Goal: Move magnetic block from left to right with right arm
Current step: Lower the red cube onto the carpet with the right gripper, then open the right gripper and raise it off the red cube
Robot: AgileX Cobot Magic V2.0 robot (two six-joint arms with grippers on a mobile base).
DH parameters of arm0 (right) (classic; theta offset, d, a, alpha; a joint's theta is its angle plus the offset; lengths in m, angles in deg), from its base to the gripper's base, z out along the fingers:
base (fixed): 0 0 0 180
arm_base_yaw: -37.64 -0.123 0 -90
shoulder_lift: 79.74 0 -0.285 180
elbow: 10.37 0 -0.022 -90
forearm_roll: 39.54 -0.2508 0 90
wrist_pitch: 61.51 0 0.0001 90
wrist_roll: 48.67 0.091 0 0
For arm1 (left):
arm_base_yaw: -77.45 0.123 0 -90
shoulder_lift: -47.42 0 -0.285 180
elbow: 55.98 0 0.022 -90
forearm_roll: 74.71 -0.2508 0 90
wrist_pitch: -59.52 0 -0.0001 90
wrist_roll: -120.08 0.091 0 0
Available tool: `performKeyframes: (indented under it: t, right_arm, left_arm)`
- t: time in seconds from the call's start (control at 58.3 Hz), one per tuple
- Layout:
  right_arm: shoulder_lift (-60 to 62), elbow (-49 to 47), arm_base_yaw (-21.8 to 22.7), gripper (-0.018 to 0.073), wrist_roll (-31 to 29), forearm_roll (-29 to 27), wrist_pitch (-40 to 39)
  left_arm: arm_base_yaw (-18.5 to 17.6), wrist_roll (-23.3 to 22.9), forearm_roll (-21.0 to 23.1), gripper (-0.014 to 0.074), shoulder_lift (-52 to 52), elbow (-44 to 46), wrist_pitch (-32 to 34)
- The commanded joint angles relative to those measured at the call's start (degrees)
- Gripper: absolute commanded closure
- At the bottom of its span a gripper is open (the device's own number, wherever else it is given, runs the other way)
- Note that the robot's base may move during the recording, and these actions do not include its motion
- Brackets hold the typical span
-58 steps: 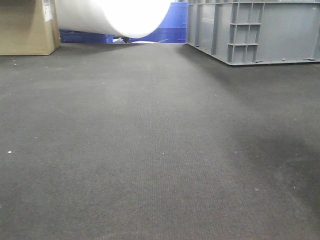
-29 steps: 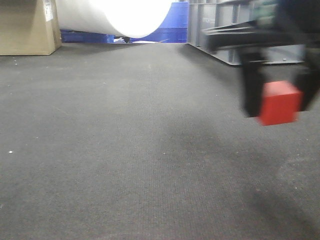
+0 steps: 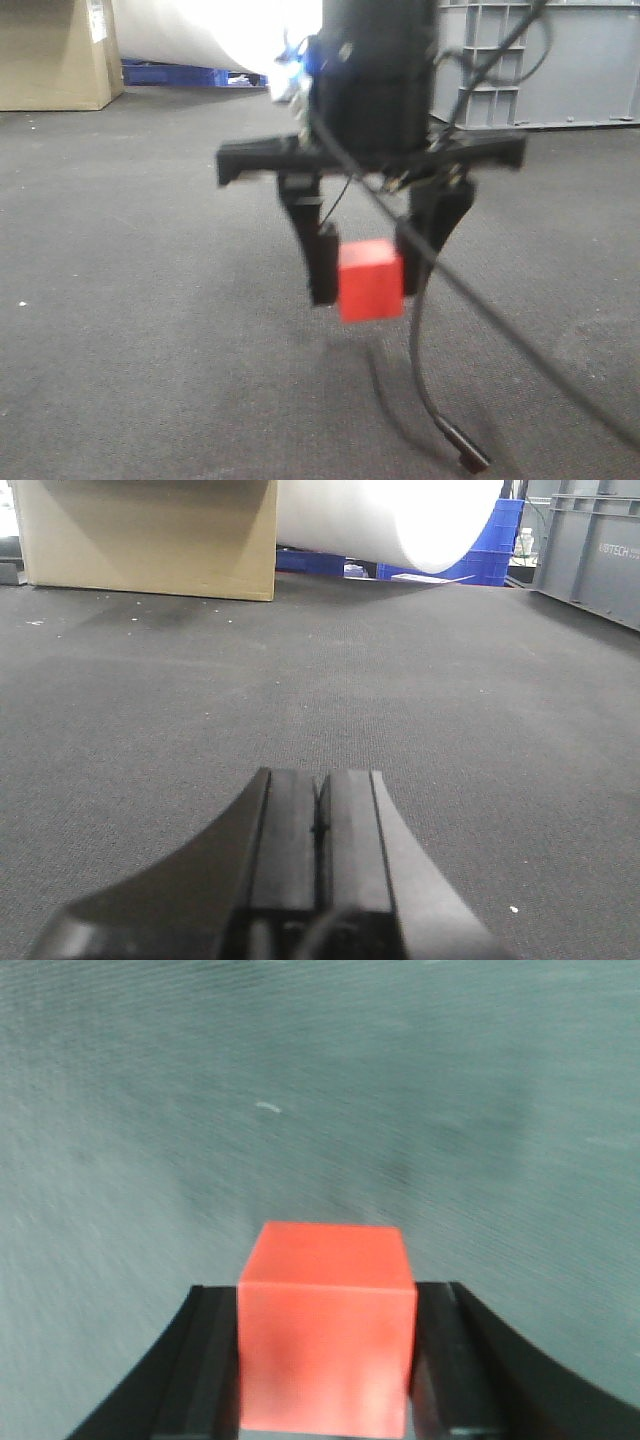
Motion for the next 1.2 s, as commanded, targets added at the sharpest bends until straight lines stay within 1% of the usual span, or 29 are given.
performKeyframes:
  t: [0.0, 0.069, 0.12, 0.206, 0.257, 0.515, 0.618, 1.047, 1.098, 1.184]
  right_arm:
    - [2.7, -1.9, -0.1, 0.0167, 0.3, -0.3, -3.5]
    - [2.7, -1.9, -0.2, 0.0167, 2.1, -1.2, -5.4]
    - [2.7, -1.9, -0.2, 0.0167, 5.2, -1.9, -6.4]
    - [2.6, -1.9, -0.4, 0.0167, 10.6, -1.7, -7.3]
    - [2.4, -1.9, -0.8, 0.0167, 11.8, -0.9, -7.4]
    - [0.1, -1.8, -2.1, 0.0167, 11.8, -0.4, -4.5]
    - [-0.3, -1.8, -2.5, 0.0167, 10.8, -0.4, -3.6]
    - [-0.2, -1.8, -2.5, 0.0161, 10.0, -0.4, -3.4]
    - [-0.1, -1.8, -2.5, 0.0147, 9.7, -0.4, -3.4]
    - [0.3, -1.8, -2.5, 0.0078, 9.6, -0.4, -3.6]
  left_arm:
    - [-0.1, -0.1, 0.4, 0.0713, -0.3, -0.6, 4.7]
    - [-0.1, -0.1, 0.4, 0.0713, -0.3, -0.6, 4.7]
    - [-0.1, -0.1, 0.4, 0.0713, -0.3, -0.6, 4.7]
    - [-0.1, -0.1, 0.4, 0.0713, -0.3, -0.6, 4.7]
    - [-0.1, -0.1, 0.4, 0.0713, -0.3, -0.6, 4.7]
    - [-0.1, -0.1, 0.4, 0.0713, -0.3, -0.6, 4.7]
    - [-0.1, -0.1, 0.4, 0.0713, -0.3, -0.6, 4.7]
    - [-0.1, -0.1, 0.4, 0.0713, -0.3, -0.6, 4.7]
    - [-0.1, -0.1, 0.4, 0.0713, -0.3, -0.6, 4.7]
    - [-0.1, -0.1, 0.4, 0.0713, -0.3, -0.6, 4.7]
